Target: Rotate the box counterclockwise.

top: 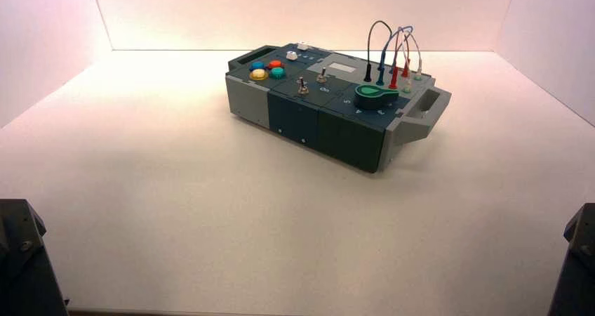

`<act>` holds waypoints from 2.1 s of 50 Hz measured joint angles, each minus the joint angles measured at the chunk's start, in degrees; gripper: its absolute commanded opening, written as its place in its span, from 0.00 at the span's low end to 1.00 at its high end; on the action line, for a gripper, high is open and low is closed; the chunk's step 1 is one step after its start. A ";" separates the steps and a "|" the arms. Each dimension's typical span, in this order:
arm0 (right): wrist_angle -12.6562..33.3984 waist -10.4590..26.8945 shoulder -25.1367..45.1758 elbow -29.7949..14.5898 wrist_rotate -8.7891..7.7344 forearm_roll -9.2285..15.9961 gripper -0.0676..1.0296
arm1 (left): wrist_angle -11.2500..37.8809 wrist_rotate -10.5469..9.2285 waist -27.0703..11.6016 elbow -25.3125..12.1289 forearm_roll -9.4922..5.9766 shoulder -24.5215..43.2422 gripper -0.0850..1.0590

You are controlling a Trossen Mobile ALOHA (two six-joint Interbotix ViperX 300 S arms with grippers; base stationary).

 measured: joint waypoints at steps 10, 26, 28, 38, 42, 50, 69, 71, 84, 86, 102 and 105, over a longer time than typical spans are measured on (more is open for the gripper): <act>0.18 0.00 0.09 0.00 0.00 -0.09 0.04 | 0.88 0.00 0.09 0.00 0.00 -0.09 0.05; 2.90 0.00 0.00 0.00 0.00 -0.09 0.04 | 5.89 0.18 0.00 -1.14 0.00 -0.18 0.05; 4.57 0.00 0.09 -0.18 0.00 -0.09 0.04 | 7.38 0.18 0.00 -1.76 0.00 -0.18 0.05; 16.52 0.00 0.09 -4.13 0.00 -0.09 0.04 | 20.92 0.70 0.00 -10.46 0.09 2.20 0.05; 22.41 0.00 -0.09 -6.06 0.00 0.00 0.04 | 25.75 1.58 0.00 -14.77 0.09 4.31 0.05; 32.52 0.09 0.79 -7.38 0.09 0.00 0.04 | 35.51 5.71 0.00 -25.40 0.18 11.07 0.05; 46.76 0.88 11.25 -9.49 -1.23 -0.09 0.04 | 44.56 13.54 -3.52 -42.98 0.18 31.99 0.05; 46.93 1.14 11.43 -9.49 -1.49 -0.09 0.04 | 45.18 14.15 -4.13 -44.74 0.18 34.19 0.05; 47.55 5.10 14.85 -10.20 -2.46 -0.88 0.04 | 46.67 18.37 -5.54 -55.37 0.18 46.85 0.05; 47.55 5.71 16.00 -10.11 -2.46 -1.23 0.04 | 47.02 19.16 -5.71 -57.22 0.18 49.13 0.05; 45.35 8.44 20.74 -10.20 -2.55 -2.46 0.04 | 50.19 22.06 -7.21 -67.32 0.00 59.59 0.05; 44.91 8.61 21.53 -10.20 -2.64 -2.46 0.04 | 50.27 22.15 -7.47 -68.20 -0.09 60.38 0.05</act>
